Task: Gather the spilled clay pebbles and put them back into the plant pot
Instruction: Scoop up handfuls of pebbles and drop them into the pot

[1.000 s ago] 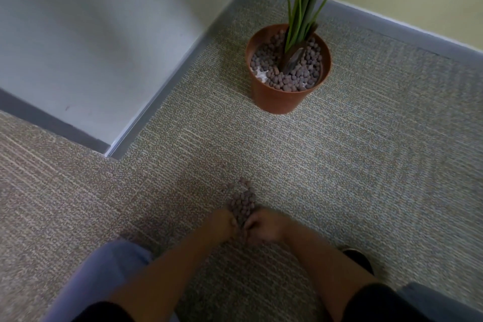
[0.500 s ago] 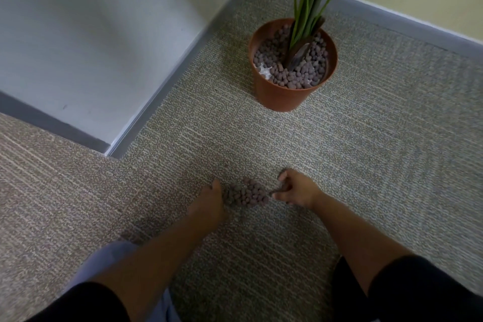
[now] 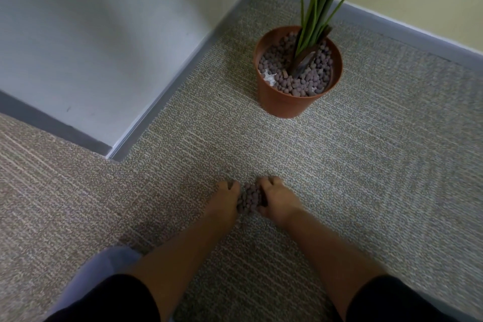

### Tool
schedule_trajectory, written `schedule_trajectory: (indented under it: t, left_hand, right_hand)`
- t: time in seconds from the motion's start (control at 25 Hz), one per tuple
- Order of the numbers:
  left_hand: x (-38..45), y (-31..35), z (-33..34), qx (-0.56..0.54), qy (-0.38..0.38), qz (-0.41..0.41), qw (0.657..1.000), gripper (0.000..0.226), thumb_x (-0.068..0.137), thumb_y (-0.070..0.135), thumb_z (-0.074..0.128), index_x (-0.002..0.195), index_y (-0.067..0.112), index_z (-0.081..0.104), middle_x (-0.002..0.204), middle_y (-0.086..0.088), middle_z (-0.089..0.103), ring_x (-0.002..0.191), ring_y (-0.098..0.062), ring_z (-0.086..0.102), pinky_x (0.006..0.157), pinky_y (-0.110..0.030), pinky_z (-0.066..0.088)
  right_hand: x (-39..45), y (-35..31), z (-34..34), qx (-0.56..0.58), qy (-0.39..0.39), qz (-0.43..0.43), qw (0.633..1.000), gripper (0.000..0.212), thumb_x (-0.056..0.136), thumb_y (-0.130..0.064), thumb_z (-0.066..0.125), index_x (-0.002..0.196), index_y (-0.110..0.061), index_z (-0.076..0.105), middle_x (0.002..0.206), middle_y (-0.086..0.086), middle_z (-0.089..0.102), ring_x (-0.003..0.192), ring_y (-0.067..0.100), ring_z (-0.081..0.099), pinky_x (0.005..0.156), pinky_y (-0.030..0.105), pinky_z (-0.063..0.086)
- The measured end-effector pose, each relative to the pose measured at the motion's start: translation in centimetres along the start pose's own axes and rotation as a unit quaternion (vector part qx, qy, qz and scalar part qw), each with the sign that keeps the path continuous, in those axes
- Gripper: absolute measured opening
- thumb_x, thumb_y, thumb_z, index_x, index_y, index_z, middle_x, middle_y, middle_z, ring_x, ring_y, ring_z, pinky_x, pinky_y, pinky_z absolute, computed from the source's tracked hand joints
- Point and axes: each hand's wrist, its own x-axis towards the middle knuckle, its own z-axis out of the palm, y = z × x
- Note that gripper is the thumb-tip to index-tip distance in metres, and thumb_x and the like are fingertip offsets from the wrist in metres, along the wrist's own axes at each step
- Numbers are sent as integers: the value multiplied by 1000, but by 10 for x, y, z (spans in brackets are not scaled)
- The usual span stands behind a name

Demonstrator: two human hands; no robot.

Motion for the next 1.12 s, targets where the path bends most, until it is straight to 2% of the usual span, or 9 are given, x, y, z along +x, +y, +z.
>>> schedule_trajectory:
  t: [0.36,0.48,0.6,0.68,0.72,0.8,0.92,1.0,1.12]
  left_hand:
    - [-5,-6,7,29,26,36,999,32,90,8,44,122,6,45,128,-18,36,101,-34,56,86,-36,44]
    - [-8,-10,10,-57,37,14,998,22,92,7,45,113,4,52,127,-20,41,107,-32,53,79,-25,36]
    - [-7,-14,7,-124,63,-7,990,6,87,5,53,90,8,57,108,-18,51,94,-28,55,75,-26,37]
    - [-1,-14,5,-194,78,-40,977,22,81,-3,53,65,12,53,85,-19,58,80,-28,56,70,-33,42]
    - [2,-14,2,-231,81,-74,967,23,81,-4,51,63,9,55,81,-24,61,78,-31,59,71,-38,46]
    - [9,-11,-2,-314,69,-160,933,20,88,1,48,72,-2,60,78,-25,62,70,-27,64,71,-37,52]
    - [16,7,-16,-535,17,-220,816,33,90,-1,41,58,3,49,55,-13,52,35,-11,54,50,-26,43]
    - [20,24,-35,-645,4,-221,731,31,91,-4,38,63,3,49,58,-8,49,50,-12,54,56,-26,44]
    - [27,53,-76,-750,-16,-172,639,17,92,-4,35,87,-6,51,75,-10,49,71,-18,52,80,-32,49]
  right_hand:
    - [-8,8,4,-23,8,48,999,53,84,-19,58,134,-17,41,143,14,35,118,33,54,96,36,48]
    - [-12,19,3,118,52,74,989,16,77,-10,64,89,-16,56,103,10,56,79,22,59,61,20,47]
    - [-8,32,-3,351,69,144,923,26,76,2,67,69,-18,52,68,5,56,43,3,52,45,12,42]
    - [-6,38,-8,498,60,179,846,26,82,4,62,70,-16,52,62,7,53,37,2,52,40,13,45]
    - [-5,41,-10,548,52,191,812,24,85,3,59,71,-15,53,61,6,52,37,1,52,39,13,46]
    - [-4,42,-17,633,31,220,742,22,89,0,51,73,-15,55,58,2,53,35,-1,50,39,12,46]
    - [-2,40,-31,738,3,240,630,27,86,-3,38,73,-16,57,50,-4,61,38,3,54,43,13,49]
    - [2,34,-46,775,6,224,591,26,90,-11,37,72,-16,55,50,-3,63,43,7,59,47,16,53]
    - [12,22,-82,779,39,207,591,33,97,-22,39,69,-15,55,53,0,62,45,8,60,50,19,56]
